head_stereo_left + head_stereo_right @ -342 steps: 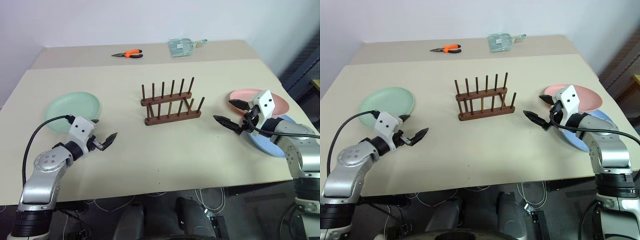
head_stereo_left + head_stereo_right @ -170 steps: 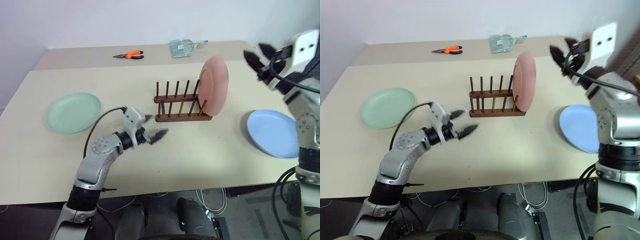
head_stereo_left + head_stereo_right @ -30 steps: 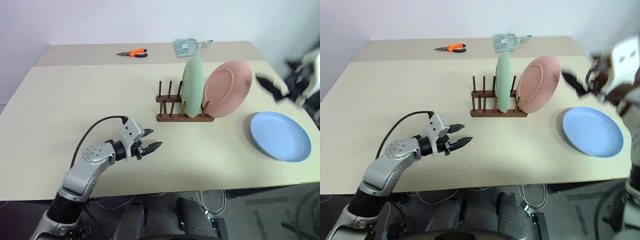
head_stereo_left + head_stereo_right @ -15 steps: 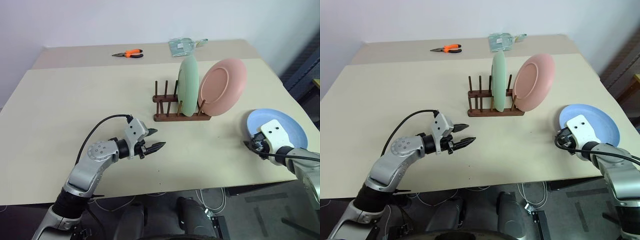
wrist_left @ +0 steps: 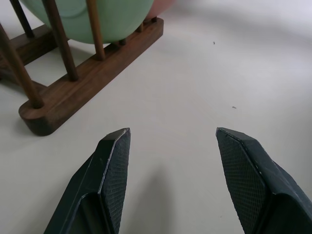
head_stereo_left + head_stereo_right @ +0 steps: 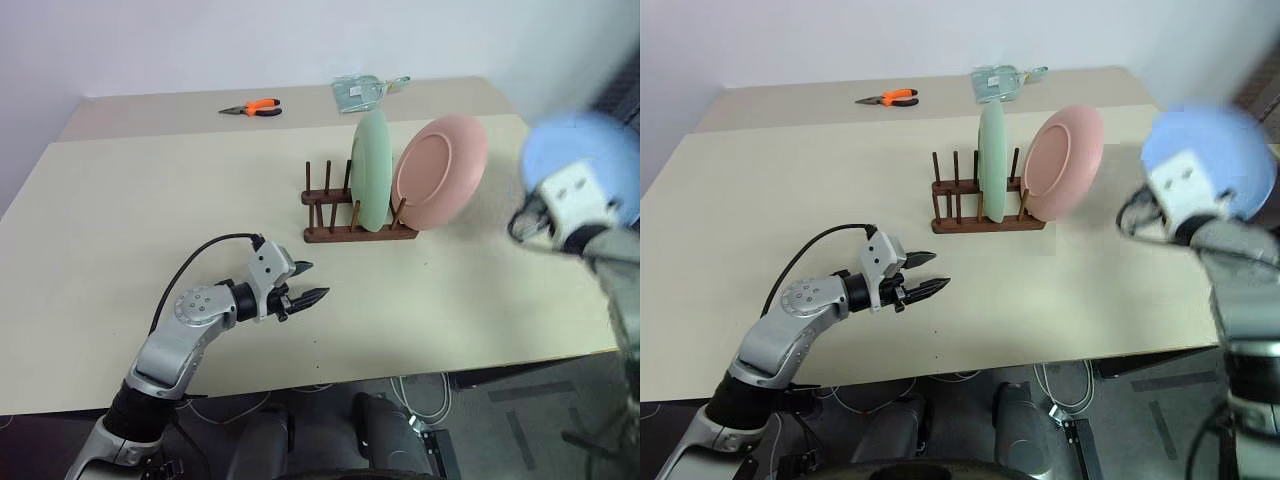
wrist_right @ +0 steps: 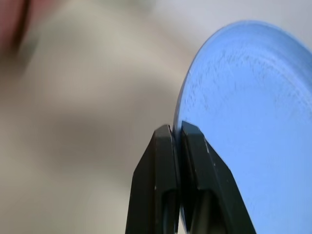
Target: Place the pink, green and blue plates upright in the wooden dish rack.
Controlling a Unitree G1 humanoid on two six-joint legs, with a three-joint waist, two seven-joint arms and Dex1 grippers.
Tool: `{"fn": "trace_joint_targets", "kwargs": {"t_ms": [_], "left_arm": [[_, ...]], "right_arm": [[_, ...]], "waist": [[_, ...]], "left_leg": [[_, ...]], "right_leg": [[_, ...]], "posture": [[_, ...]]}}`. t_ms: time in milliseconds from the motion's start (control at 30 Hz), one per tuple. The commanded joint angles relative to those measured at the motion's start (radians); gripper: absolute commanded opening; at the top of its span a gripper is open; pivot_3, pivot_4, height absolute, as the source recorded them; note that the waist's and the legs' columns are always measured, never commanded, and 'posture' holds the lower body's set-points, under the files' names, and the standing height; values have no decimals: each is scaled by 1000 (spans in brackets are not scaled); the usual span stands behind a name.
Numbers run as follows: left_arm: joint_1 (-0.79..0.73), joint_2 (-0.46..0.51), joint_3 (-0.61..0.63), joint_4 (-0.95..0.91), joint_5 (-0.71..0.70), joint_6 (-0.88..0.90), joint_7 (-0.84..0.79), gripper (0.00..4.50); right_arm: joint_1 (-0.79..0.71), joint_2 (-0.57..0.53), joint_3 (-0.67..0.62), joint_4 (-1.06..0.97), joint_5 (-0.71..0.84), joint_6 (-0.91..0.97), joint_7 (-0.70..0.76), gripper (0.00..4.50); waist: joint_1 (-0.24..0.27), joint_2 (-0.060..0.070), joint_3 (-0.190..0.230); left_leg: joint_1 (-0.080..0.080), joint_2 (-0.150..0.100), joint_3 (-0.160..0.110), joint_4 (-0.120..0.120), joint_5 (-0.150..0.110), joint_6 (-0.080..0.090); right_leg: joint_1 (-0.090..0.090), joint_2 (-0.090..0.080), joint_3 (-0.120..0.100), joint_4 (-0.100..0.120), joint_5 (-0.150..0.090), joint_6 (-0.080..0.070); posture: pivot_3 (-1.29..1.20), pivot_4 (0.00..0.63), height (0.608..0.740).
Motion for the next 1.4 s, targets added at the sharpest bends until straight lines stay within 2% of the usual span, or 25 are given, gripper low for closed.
{"fn": "trace_joint_targets", "kwargs": {"t_ms": [33, 67, 167, 233, 333, 400, 533, 933, 1233, 1267, 1300, 1400], "left_arm": [[-6, -1, 22, -21, 1, -23, 4, 2871], [-6, -3, 25, -17, 2, -26, 6, 2871], [-7, -5, 37, -4, 4, -37, 15, 2871], [-7, -6, 46, 2, 2, -42, 18, 2871], [-1, 2, 92, 18, -7, -64, 19, 2871], [8, 7, 115, 24, -14, -73, 19, 2871], [35, 20, 139, 11, -13, -81, 13, 2871], [51, 15, 128, -2, 6, -82, 28, 2871], [53, 14, 126, -4, 13, -84, 30, 2871], [52, 14, 126, -2, 14, -85, 30, 2871], [52, 14, 126, -2, 14, -87, 30, 2871], [51, 13, 127, -1, 16, -87, 31, 2871]], "right_arm": [[-225, 24, -52, -40, 83, -47, -1, 21], [-299, 57, -57, -51, 146, -18, 13, 21], [-466, 220, -59, -133, 467, 177, 73, 21], [-529, 331, -87, -158, 644, 295, 29, 21], [-601, 597, -91, -140, 921, 385, -145, 21], [-620, 703, -87, -110, 1033, 443, -259, 21], [-622, 826, -90, -47, 1181, 474, -466, 21], [-472, 908, -52, 24, 1245, 443, -688, 21], [-444, 892, -16, 107, 1174, 411, -682, 21], [-449, 888, -14, 115, 1167, 409, -671, 633], [-456, 885, -11, 120, 1161, 406, -658, 952], [-473, 850, 23, 114, 1087, 388, -606, 2305]], "waist": [[2, -1, 0], [1, -1, 0], [-1, -1, 0], [-3, -2, -1], [-3, -1, -1], [-2, -1, 0], [4, -2, -1], [-8, -1, -1], [-7, -2, -1], [-7, -1, -1], [-7, -1, -1], [-7, -1, -1]], "left_leg": [[0, 0, -1, 0, 0, 0], [0, 0, -1, 0, 0, 0], [0, 0, -1, 0, 0, 0], [1, 1, -2, 0, 0, 0], [1, 1, -2, 0, 0, 0], [0, 1, -3, 0, 0, 0], [-2, 0, -3, 0, 0, 0], [-1, 1, -1, -1, 0, 0], [-1, 1, -1, -1, 0, 0], [-1, 1, -1, -1, 0, 0], [-1, 1, -1, -1, 0, 0], [-1, 1, -1, -1, 0, 0]], "right_leg": [[1, 0, -1, 0, 0, 0], [1, 0, -1, 0, 0, 0], [1, 0, -1, 0, 2, -3], [1, 0, -1, 0, 2, -3], [1, 1, -1, 2, 2, -4], [-1, 1, -1, 3, 3, -4], [-2, 0, -1, 3, 3, -4], [-5, 1, 0, 4, 4, -2], [-4, 1, 0, 4, 3, -4], [-4, 1, 0, 4, 3, -4], [-4, 1, 0, 4, 3, -4], [-5, 1, 0, 4, 3, -4]], "posture": [[0, 150, 740], [0, 150, 740], [0, 150, 740], [0, 150, 740], [0, 150, 740], [0, 150, 740], [0, 150, 740], [0, 150, 740], [0, 150, 740], [0, 150, 740], [0, 150, 740], [0, 150, 740]]}}
